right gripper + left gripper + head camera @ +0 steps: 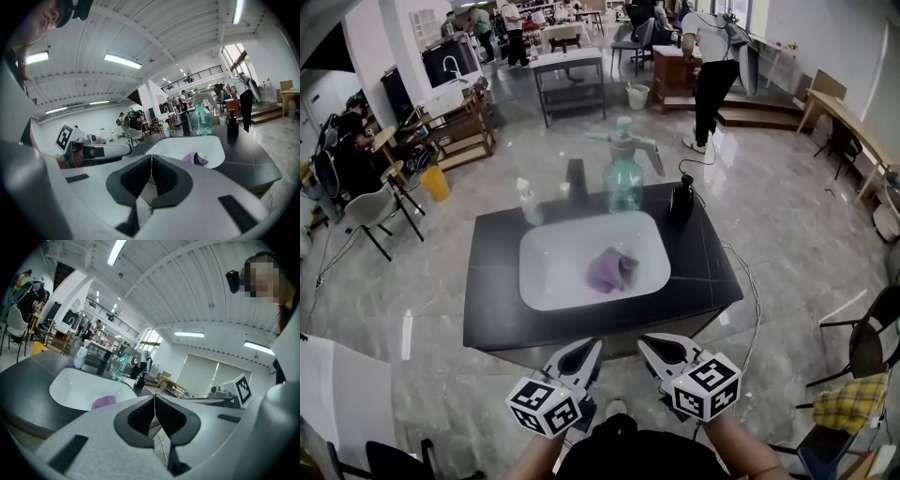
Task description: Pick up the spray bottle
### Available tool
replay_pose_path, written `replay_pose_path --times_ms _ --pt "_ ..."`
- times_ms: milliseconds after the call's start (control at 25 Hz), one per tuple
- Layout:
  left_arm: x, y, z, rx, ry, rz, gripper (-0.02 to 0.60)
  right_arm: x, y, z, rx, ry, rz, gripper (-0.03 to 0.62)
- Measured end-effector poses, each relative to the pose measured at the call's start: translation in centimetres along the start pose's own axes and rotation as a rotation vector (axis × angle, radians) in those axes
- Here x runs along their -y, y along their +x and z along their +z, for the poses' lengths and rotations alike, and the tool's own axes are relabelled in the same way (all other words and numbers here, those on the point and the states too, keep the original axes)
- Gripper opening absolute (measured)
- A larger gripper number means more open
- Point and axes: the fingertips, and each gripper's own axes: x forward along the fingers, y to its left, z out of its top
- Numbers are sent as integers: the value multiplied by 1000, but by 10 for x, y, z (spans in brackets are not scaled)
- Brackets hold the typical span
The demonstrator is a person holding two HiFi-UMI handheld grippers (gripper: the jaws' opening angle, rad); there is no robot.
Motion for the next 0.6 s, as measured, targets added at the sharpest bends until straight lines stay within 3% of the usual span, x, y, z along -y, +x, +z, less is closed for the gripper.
replay_pose_path --times_ms 600 --pt "-60 18 26 -18 12 -12 8 16 63 21 -2 7 -11 8"
